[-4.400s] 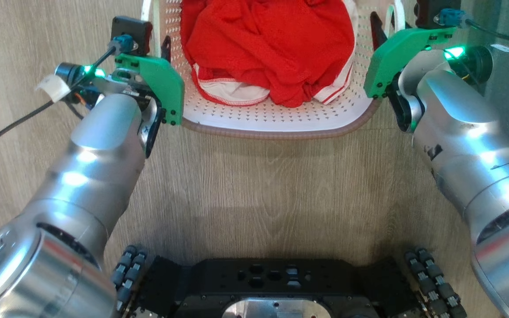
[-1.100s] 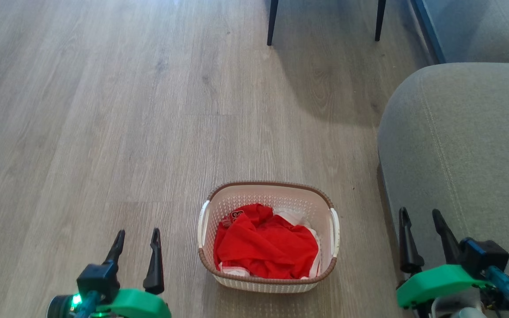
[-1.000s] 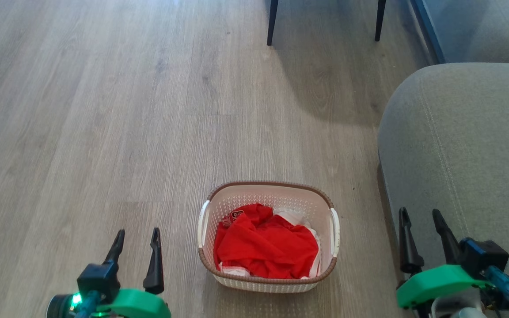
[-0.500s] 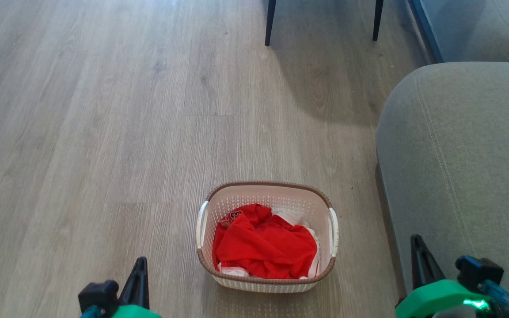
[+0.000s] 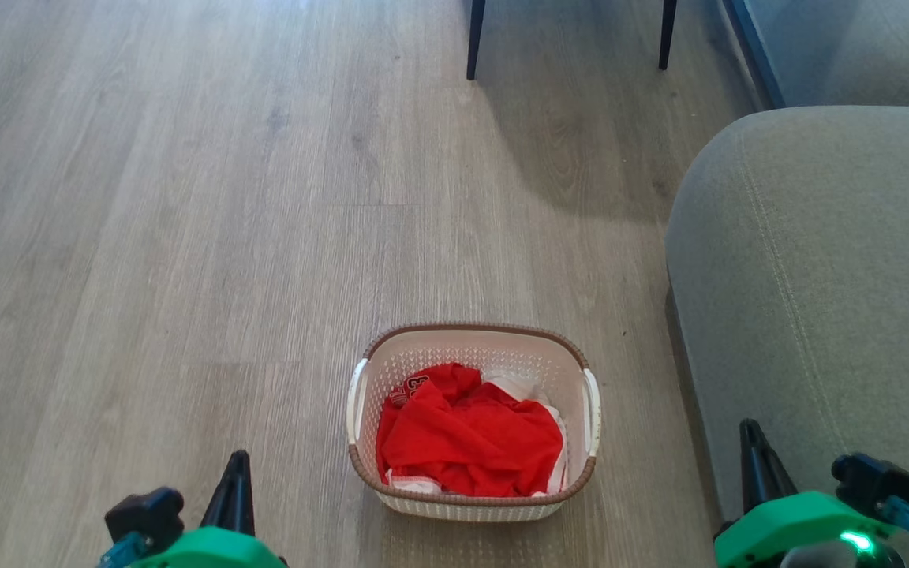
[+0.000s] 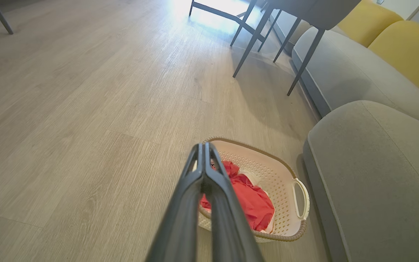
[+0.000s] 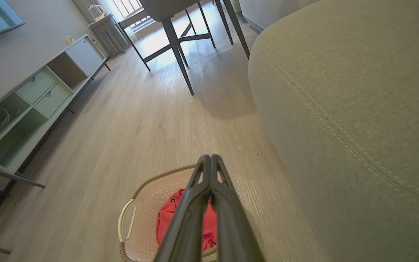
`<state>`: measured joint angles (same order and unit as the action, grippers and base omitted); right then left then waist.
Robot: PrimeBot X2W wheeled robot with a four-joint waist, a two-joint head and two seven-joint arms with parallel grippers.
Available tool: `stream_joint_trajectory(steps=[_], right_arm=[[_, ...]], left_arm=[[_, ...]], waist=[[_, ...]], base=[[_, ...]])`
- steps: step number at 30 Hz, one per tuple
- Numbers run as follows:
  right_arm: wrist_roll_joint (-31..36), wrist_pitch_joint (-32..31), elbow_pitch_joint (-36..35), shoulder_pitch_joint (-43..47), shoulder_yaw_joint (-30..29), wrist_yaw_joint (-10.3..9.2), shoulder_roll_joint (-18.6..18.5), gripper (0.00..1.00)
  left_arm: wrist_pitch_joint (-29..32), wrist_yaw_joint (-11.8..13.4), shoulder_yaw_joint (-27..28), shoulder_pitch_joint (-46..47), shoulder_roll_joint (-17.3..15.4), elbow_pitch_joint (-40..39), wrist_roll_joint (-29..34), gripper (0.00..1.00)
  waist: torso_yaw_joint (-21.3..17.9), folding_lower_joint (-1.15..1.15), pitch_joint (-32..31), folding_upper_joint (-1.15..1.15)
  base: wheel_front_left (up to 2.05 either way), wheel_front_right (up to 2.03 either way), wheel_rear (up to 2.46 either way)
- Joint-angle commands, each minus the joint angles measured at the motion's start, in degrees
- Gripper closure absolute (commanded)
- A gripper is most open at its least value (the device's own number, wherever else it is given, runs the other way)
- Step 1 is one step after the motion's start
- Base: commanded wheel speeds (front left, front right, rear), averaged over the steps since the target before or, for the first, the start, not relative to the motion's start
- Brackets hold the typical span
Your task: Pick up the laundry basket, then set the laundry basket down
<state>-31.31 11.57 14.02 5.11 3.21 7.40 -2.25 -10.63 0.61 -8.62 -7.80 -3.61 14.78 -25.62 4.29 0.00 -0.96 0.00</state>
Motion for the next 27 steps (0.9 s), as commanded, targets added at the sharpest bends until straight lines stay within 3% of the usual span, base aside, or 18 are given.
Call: stream_joint_trajectory(steps=[1, 27], right_arm=[[-1.1, -0.3, -1.6, -2.7, -0.3, 0.02, -0.8, 1.0], [-17.2, -4.2, -1.2, -4.8, -2.0, 0.04, -1.3, 1.0]], left_arm=[[0.1, -0.4, 1.0, 2.7, -0.2, -1.6, -1.1, 1.0], [4.3, -2.4, 4.3, 5.5, -0.2, -1.4, -18.2, 1.0]], waist=[[0.0, 0.0, 0.0, 0.0], [-1.1, 0.0, 0.3, 0.0]], base=[[0.0, 0.0, 0.0], [0.0, 0.0, 0.0]])
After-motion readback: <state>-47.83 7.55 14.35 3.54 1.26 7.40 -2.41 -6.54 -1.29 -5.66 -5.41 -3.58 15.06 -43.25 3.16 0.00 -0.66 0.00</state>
